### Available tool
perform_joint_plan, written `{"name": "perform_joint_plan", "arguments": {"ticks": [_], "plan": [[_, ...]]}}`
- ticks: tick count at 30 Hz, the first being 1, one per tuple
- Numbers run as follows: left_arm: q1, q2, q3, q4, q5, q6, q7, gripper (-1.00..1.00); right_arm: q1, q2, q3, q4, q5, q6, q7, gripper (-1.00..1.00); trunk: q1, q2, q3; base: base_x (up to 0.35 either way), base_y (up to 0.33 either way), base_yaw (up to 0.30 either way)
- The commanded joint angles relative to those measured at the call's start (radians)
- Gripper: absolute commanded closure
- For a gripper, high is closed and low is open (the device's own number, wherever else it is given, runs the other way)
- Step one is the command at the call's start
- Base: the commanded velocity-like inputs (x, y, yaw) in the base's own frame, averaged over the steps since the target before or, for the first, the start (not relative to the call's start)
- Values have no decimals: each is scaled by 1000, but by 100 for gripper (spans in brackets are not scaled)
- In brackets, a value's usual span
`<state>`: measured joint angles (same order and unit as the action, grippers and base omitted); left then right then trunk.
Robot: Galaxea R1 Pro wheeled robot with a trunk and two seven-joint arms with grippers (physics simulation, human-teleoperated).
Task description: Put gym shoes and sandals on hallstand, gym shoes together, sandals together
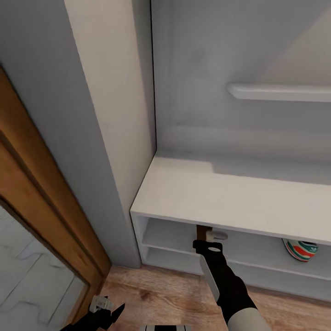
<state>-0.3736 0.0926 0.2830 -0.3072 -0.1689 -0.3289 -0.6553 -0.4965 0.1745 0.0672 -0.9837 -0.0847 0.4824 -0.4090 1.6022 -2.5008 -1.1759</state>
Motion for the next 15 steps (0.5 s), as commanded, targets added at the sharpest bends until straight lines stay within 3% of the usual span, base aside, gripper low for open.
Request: {"name": "perform_joint_plan", "arguments": {"ticks": [1, 12, 13, 15], "plan": [[-1, -1, 8, 0, -11, -6, -4, -100, 0, 0, 2, -1, -11, 2, -11, 100, 0, 0, -1, 88, 0, 0], [-1, -1, 8, 0, -11, -6, -3, -100, 0, 0, 1, -1, -10, 2, -11, 100, 0, 0, -1, 19, 0, 0], [-1, -1, 8, 0, -11, -6, -3, -100, 0, 0, 1, -1, -11, 2, -11, -100, 0, 0, -1, 0, 0, 0], [-1, -1, 8, 0, -11, -6, -3, -100, 0, 0, 0, -1, -11, 2, -11, -100, 0, 0, -1, 0, 0, 0]]}}
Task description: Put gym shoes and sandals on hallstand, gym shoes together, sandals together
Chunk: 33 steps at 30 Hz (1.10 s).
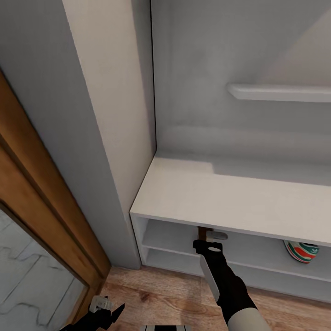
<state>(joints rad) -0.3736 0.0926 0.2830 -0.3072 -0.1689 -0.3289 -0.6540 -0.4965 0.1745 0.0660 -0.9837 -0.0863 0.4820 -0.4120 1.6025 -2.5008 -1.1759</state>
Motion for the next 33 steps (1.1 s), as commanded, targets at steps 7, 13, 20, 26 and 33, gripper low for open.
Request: {"name": "perform_joint_plan", "arguments": {"ticks": [7, 13, 20, 26, 33], "plan": [[-1, -1, 8, 0, -11, -6, -4, -100, 0, 0, 1, -1, -9, 3, -8, -100, 0, 0, -1, 0, 0, 0], [-1, -1, 8, 0, -11, -6, -4, -100, 0, 0, 0, -1, -9, 3, -8, -100, 0, 0, -1, 0, 0, 0], [-1, -1, 8, 0, -11, -6, -4, -100, 0, 0, 0, -1, -9, 3, -8, -100, 0, 0, -1, -250, 0, 0], [-1, -1, 7, 0, -11, -6, -4, -100, 0, 0, 0, 3, -9, 3, -8, -100, 0, 0, -1, -327, 0, 0], [-1, -1, 8, 0, -11, -6, -4, -100, 1, 0, 1, 10, -7, 1, -7, -100, 0, 0, -1, -336, 0, 0]]}}
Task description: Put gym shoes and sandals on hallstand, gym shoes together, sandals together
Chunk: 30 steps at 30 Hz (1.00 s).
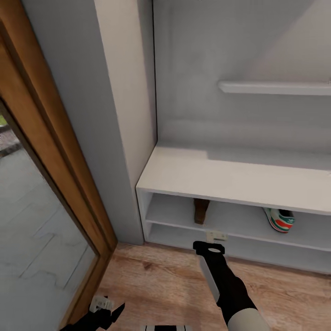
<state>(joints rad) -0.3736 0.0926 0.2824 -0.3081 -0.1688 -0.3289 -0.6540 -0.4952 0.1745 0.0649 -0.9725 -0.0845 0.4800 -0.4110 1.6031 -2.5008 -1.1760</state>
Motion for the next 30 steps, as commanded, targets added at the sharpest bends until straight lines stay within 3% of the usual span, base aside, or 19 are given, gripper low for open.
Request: {"name": "perform_joint_plan", "arguments": {"ticks": [1, 9, 14, 20, 30], "plan": [[-1, -1, 9, 0, -11, -6, -4, -100, 0, 0, 2, 1, -9, 3, -8, -100, -1, 0, -1, -336, 0, 0], [-1, 1, 11, 0, -10, -6, -3, -100, 3, 0, 0, 34, -9, -1, -7, -100, -1, 0, -1, -337, 0, 0], [-1, 1, 10, 1, -10, -6, -3, -100, 5, -37, 1, 72, -9, -30, -5, -100, -1, 0, -1, -337, 0, 0], [-1, 2, 8, 1, -9, -6, -3, -100, 6, -71, 1, 161, -7, -109, -4, -100, -1, 0, -1, -337, 0, 0], [1, 7, 8, 1, -8, -4, -2, -100, 6, -84, 1, 329, -1, -227, -3, -100, -1, 0, -1, -337, 0, 0]]}}
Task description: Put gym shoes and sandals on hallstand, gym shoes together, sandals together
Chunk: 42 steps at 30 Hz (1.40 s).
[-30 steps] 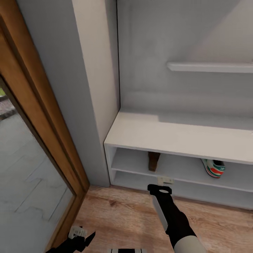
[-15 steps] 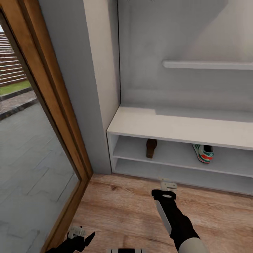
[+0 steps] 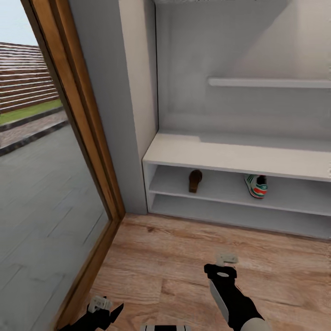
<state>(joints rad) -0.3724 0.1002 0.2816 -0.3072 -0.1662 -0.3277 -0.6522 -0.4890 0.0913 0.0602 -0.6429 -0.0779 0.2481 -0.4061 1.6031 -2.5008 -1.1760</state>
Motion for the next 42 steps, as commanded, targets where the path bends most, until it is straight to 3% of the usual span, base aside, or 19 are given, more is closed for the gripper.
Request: {"name": "perform_joint_plan", "arguments": {"ticks": [1, 8, 17, 38, 42], "plan": [[-1, 0, 8, 0, -10, -5, -4, -100, 0, -4, 6, 30, -7, -18, -8, -100, -1, 0, -1, -337, 0, 0], [0, -2, 8, 2, -11, -5, -3, -100, 0, -36, 6, 148, -7, -114, -9, -100, -1, 0, -1, -331, 0, 0], [0, -3, 8, 3, -12, -5, -3, -100, 0, -73, 6, 220, -7, -206, -8, -100, -1, 0, -1, -211, 0, 0], [6, 4, 8, 14, -15, -7, -3, -100, 0, -82, 10, 298, -5, -217, -11, -100, -1, 0, -1, -7, 0, 0], [7, 4, 8, 14, -15, -7, -3, -100, 0, -95, 10, 306, -5, -219, -11, -100, -1, 0, -1, 0, 0, 0]]}}
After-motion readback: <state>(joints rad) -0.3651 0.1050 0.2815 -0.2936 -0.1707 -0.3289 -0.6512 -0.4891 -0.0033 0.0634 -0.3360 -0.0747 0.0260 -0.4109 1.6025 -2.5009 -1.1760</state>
